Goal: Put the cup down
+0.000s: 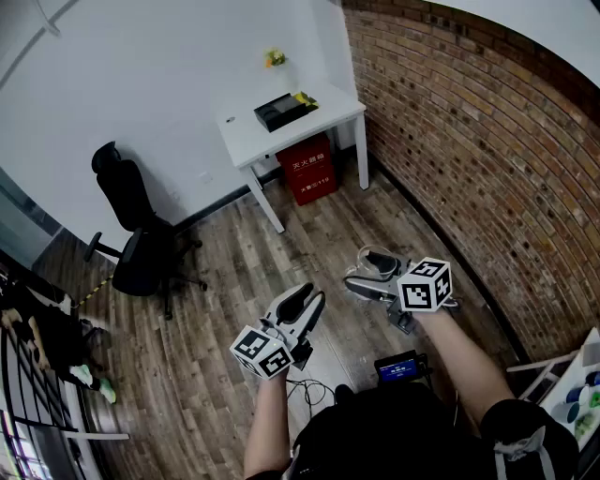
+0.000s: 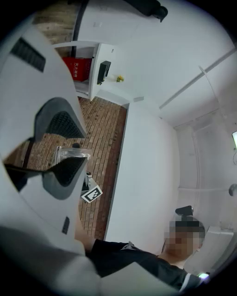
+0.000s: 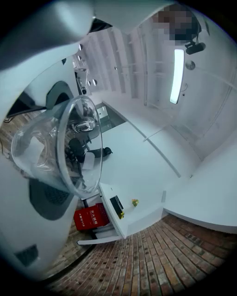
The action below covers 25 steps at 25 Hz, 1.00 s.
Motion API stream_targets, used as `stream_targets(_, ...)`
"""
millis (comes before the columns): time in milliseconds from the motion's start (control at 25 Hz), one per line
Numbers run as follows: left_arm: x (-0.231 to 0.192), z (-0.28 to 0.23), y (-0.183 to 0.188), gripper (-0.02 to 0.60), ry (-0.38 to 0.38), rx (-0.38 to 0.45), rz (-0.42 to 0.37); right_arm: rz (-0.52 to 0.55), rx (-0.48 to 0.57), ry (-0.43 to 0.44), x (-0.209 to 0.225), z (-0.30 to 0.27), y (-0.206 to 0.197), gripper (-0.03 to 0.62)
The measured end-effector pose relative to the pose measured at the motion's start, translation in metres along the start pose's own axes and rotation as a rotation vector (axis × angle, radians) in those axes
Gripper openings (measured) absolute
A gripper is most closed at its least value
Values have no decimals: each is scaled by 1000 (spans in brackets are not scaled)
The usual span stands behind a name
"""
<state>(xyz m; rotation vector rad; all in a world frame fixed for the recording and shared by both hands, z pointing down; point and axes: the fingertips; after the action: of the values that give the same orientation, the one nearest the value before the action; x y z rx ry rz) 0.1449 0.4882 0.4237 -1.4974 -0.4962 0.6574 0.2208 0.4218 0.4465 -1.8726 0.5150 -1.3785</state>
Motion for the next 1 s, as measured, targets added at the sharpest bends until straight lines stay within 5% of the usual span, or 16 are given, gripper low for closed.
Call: stream_targets(1000, 1, -6, 1, 135, -9, 5, -2, 6, -7, 22, -2, 1, 0, 415)
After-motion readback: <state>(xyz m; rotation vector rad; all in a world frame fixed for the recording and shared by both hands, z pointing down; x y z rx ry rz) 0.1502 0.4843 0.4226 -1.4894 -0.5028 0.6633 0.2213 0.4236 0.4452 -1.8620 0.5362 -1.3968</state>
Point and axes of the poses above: the fingertips, and each gripper's own axes: z backward along the fingers, x to its right, y out of its top, and after that the axes turned 12 degrees about -z, right-handed
